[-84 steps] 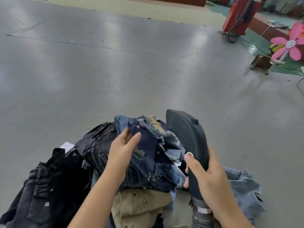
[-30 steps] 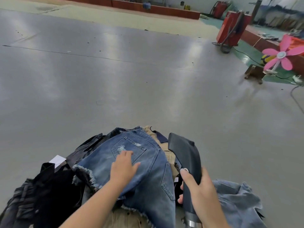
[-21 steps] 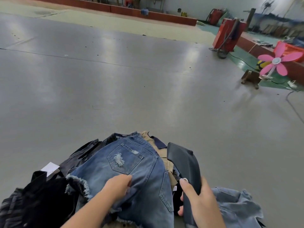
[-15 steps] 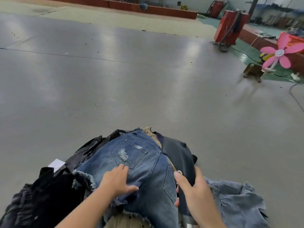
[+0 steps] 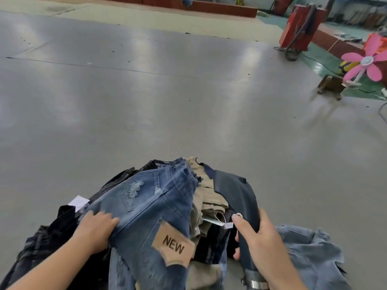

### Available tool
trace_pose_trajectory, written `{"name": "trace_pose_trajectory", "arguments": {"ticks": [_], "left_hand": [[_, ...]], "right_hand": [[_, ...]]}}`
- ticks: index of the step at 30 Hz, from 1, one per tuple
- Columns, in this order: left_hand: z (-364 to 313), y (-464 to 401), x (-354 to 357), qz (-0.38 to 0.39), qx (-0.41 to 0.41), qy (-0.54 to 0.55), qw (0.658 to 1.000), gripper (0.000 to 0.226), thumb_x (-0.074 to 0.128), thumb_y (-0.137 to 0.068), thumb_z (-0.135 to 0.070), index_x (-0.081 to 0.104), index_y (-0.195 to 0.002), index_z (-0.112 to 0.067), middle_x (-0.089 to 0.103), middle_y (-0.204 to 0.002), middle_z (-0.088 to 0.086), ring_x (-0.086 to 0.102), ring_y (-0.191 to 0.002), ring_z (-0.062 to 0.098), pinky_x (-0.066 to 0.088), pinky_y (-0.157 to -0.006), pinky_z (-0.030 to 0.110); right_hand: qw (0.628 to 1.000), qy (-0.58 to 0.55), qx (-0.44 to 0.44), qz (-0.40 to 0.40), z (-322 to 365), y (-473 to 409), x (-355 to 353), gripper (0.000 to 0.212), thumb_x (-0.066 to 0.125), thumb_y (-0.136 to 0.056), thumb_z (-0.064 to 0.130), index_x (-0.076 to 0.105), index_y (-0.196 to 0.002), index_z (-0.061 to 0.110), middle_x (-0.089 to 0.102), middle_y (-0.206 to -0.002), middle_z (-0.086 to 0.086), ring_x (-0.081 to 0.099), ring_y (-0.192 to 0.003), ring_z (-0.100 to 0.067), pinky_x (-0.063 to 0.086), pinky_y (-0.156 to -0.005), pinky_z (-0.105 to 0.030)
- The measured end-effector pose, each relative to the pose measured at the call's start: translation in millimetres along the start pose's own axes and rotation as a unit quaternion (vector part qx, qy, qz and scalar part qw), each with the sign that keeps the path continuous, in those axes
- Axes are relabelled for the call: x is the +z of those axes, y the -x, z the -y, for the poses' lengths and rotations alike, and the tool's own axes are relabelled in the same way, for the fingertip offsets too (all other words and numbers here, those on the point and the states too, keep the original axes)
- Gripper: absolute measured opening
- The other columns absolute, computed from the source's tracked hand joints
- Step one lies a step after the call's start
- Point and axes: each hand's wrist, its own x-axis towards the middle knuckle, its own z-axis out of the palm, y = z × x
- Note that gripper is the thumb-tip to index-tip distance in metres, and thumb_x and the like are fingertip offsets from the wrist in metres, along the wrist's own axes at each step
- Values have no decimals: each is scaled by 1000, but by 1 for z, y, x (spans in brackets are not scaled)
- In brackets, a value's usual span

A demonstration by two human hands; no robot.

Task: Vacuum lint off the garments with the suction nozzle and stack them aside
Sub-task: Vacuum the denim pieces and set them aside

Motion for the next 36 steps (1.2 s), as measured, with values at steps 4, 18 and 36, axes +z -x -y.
{"name": "trace_pose_trajectory", "arguments": {"ticks": [4,18,36], "left_hand": [[-72,-25,-27,-251,68,214,942,36,72,-59,-5,64,-93,-14,63,-98,4,65,-86,27,55,-69,36],[-133,-64,-42,-56,20,569,820,37,45,-67,15,34,-61,-21,42,-62,-2,40,-63,20,26,-59,30],[-92,74,-145,-2,-55,889,454,43,81,-54,-19,68,-95,-11,75,-87,11,72,-74,26,55,-58,32]], "right_hand": [[1000,1,-4,-1,0,-1,2,12,62,-88,29,55,-95,25,58,-57,-3,61,-44,-27,47,-42,-24],[999,-35,14,-14,-6,-13,-7,15,63,-86,32,54,-97,28,59,-62,-5,61,-46,-25,48,-45,-24],[973,-187,-116,63,23,8,26,16,67,-81,44,60,-92,35,62,-70,-6,65,-62,-21,52,-61,-20]]}}
